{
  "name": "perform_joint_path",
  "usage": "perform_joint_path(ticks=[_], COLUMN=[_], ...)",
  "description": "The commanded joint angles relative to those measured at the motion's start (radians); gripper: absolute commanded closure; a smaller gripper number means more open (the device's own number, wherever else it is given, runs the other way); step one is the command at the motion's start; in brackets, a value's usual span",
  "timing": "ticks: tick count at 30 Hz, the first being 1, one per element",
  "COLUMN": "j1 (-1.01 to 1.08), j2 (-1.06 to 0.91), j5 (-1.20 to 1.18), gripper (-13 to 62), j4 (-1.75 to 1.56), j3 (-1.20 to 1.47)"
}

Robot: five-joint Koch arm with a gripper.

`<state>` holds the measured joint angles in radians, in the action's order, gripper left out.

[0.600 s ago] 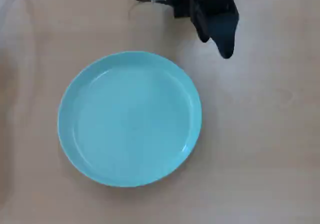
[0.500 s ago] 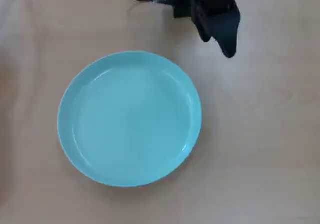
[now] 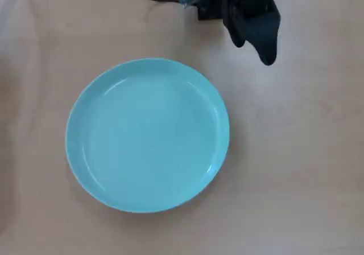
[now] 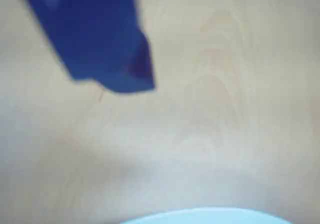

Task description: Move the green bowl from right to left

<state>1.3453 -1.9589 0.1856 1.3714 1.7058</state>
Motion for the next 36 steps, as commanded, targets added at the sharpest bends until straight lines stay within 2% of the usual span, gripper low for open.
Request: perform_joint_path(ticks=[1,14,17,24,36], j1=[0.0,0.034,0.1,0.27,0.563], j2=[-0.037,-0.038,-0.038,-0.041,-0.063], j5=[-0.005,-0.178,-0.224,-0.494,-0.523], gripper=[-3.3,-3.3,-3.3,-3.4,-3.4], j4=[-0.046,-0.035,-0.034,-0.034,-0.014], j3=[-0.034,-0.032,-0.031,0.008,0.117])
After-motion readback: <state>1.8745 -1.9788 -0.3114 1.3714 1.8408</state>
